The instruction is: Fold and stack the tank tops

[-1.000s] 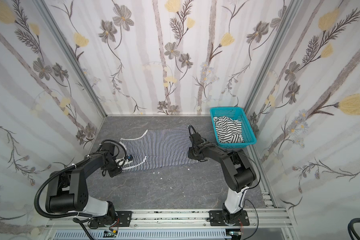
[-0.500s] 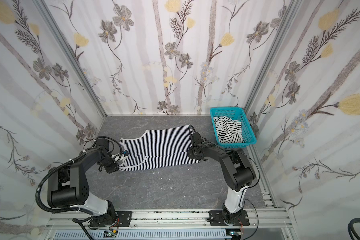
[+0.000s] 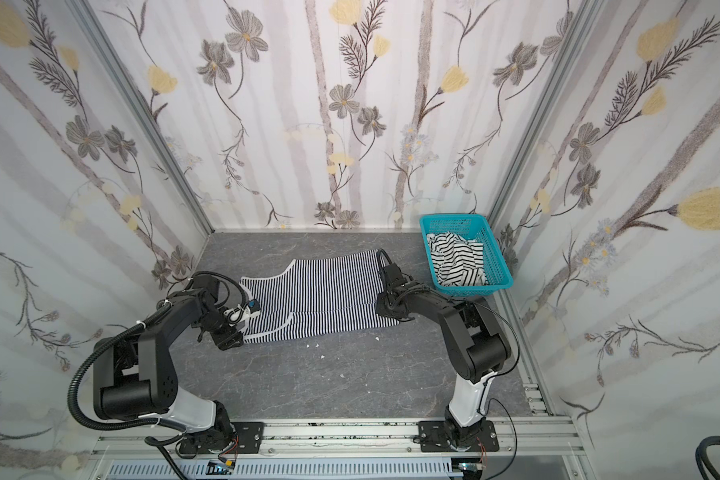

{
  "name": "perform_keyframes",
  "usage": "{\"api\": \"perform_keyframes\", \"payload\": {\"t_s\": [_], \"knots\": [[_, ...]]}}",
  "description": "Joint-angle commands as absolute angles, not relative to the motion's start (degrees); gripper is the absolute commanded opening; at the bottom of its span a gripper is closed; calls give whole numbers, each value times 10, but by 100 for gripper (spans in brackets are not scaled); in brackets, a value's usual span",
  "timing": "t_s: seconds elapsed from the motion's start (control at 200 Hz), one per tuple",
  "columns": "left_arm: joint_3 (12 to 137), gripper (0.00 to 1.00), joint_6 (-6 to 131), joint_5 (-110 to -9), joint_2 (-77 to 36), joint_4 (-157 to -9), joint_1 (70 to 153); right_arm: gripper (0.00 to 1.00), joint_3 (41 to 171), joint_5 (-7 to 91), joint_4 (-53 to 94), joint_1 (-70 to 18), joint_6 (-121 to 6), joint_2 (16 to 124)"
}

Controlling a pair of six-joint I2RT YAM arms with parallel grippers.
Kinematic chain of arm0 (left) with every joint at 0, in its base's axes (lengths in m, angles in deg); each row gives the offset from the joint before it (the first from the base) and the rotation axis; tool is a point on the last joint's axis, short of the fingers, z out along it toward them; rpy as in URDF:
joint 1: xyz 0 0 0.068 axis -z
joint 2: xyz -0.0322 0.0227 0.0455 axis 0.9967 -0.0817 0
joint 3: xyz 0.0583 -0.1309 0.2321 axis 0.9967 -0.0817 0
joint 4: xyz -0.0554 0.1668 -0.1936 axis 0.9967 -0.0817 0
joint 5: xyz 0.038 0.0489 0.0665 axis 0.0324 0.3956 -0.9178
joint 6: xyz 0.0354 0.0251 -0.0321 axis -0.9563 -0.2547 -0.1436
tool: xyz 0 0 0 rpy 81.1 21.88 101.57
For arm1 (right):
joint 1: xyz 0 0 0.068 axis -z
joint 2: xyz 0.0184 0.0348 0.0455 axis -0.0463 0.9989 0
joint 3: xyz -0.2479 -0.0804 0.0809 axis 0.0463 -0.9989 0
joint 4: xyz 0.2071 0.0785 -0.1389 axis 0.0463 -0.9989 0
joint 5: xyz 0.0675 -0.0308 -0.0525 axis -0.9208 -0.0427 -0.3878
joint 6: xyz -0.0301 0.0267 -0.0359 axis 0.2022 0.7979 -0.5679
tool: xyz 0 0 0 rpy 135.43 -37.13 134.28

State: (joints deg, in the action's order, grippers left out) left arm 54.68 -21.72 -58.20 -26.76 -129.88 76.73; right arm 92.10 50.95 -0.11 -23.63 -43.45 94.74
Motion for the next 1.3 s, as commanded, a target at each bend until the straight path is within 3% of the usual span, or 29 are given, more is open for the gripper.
{"api": "perform_keyframes", "payload": {"t_s": [0.0, 0.475, 0.75, 0.929, 1.029, 1.159, 1.294], "knots": [[563, 70, -205, -558, -285, -1312, 771, 34, 929, 513, 8, -236, -437, 951], [621, 73, -171, -532, -343, -1304, 772, 34, 927, 512, 10, -238, -437, 951], [620, 76, -146, -480, -280, -1296, 773, 34, 922, 508, 17, -238, -436, 953], [572, 77, -150, -507, -244, -1296, 802, 34, 917, 507, 20, -239, -436, 952], [542, 65, -151, -513, -237, -1296, 811, 34, 917, 510, 19, -239, -435, 950], [515, 40, -151, -519, -222, -1297, 812, 34, 917, 510, 19, -238, -435, 949], [501, 37, -145, -516, -211, -1296, 812, 34, 916, 509, 21, -238, -435, 950]]}}
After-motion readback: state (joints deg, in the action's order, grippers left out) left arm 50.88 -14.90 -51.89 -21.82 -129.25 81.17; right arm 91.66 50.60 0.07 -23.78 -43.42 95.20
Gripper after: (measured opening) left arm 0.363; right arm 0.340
